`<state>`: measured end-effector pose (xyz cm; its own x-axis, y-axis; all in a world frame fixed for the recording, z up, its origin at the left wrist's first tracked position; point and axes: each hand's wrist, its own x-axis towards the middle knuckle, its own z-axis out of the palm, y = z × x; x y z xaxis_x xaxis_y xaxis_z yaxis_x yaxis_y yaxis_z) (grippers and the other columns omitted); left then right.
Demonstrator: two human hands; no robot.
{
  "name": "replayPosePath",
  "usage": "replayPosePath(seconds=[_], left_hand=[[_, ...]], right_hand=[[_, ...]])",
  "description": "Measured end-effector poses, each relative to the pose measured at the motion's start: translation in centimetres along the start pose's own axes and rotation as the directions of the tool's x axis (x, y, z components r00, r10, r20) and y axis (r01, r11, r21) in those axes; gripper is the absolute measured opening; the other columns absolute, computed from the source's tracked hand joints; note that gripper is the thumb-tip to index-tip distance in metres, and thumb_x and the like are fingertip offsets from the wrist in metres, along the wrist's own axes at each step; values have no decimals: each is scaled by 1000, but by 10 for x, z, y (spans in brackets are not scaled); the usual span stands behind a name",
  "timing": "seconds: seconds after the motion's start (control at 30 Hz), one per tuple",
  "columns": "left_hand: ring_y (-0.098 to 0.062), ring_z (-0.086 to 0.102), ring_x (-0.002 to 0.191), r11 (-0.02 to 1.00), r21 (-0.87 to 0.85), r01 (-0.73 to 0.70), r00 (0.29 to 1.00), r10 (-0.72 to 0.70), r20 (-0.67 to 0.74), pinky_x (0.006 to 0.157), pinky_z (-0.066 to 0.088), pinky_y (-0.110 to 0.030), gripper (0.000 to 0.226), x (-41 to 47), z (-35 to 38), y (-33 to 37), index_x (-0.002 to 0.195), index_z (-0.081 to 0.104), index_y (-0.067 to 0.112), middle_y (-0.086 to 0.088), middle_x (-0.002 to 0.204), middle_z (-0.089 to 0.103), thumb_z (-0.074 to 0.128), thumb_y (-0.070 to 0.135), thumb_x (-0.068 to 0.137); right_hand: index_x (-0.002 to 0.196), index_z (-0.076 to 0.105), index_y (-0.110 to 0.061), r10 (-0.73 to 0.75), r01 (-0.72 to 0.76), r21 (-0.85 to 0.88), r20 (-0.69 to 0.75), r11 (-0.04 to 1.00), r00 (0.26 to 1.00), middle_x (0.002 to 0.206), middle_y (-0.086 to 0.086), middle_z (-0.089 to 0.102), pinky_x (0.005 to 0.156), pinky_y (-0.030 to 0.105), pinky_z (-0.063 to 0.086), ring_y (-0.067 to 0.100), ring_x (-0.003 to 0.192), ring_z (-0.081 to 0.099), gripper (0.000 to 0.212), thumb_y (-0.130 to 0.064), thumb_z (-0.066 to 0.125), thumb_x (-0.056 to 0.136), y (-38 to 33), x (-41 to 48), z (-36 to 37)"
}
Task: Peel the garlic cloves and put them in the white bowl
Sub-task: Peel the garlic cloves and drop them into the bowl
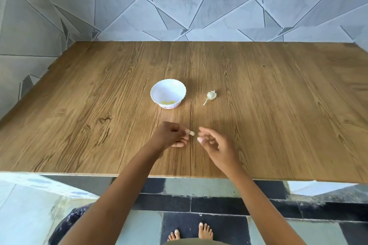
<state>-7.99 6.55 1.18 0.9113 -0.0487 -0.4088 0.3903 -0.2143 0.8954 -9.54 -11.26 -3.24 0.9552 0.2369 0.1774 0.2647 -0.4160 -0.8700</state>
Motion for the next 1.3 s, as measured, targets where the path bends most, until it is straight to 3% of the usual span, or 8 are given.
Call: replayPosePath(seconds=[0.13,0.27,0.37,0.5,0.7,0.9,1.13,1.3], left_hand=[[-9,65,63,998,-45,-35,996,31,-80,61,54,-19,15,-8,9,-7,87,68,-1,-5,72,68,62,12,91],[-12,65,63,992,41,-115,985,120,-125,61,56,-22,21,-10,12,-10,90,68,-7,-9,72,68,63,13,90],[-22,66,63,940,277,-201,953,253,-166,64,58,-32,22,-9,15,-11,82,69,-4,-11,69,68,60,14,92],[-18,61,55,851,474,-227,933,330,-144,64,54,-34,32,-7,13,-14,61,61,12,1,55,61,58,19,93],[-29,67,62,930,300,-215,935,284,-212,65,58,-39,24,-3,10,-17,76,68,-3,-13,66,68,65,17,89],[-22,64,63,978,134,-163,963,187,-194,66,59,-36,20,-2,7,-14,84,69,-8,-16,73,69,66,11,88],[-14,62,62,988,40,-146,973,151,-172,58,54,-19,15,0,4,-13,86,70,-3,-12,74,68,66,11,87],[-13,61,67,985,-72,-156,977,143,-160,62,54,-21,18,8,8,-4,87,70,-4,-10,73,65,69,14,85]], right_hand=[[97,69,-12,204,-202,255,19,946,979,82,-3,70,65,15,52,1,71,66,12,-16,66,86,-13,8,7],[91,70,-9,247,-254,335,63,907,967,77,5,71,62,17,52,7,67,67,8,-13,67,85,-13,11,11],[79,67,-18,193,-193,168,16,967,981,72,0,68,62,23,53,12,67,64,8,-17,66,86,-8,13,16],[74,58,-14,-79,69,-119,-84,991,993,67,-8,59,51,28,45,12,60,56,15,-10,67,85,-4,14,21],[77,62,-12,-91,85,-120,-47,989,995,73,-7,63,54,17,44,4,65,56,10,-13,69,84,-4,24,16],[77,65,-12,-10,7,-66,-40,998,999,68,-14,60,57,9,40,-4,65,55,10,-17,69,84,-4,25,12],[75,65,-10,53,-59,-61,-96,996,994,65,-12,58,56,9,40,-3,59,53,10,-13,69,84,0,27,4],[74,64,-8,102,-122,-113,-175,986,979,66,-6,59,57,14,38,7,61,53,13,-14,67,86,8,44,-10]])
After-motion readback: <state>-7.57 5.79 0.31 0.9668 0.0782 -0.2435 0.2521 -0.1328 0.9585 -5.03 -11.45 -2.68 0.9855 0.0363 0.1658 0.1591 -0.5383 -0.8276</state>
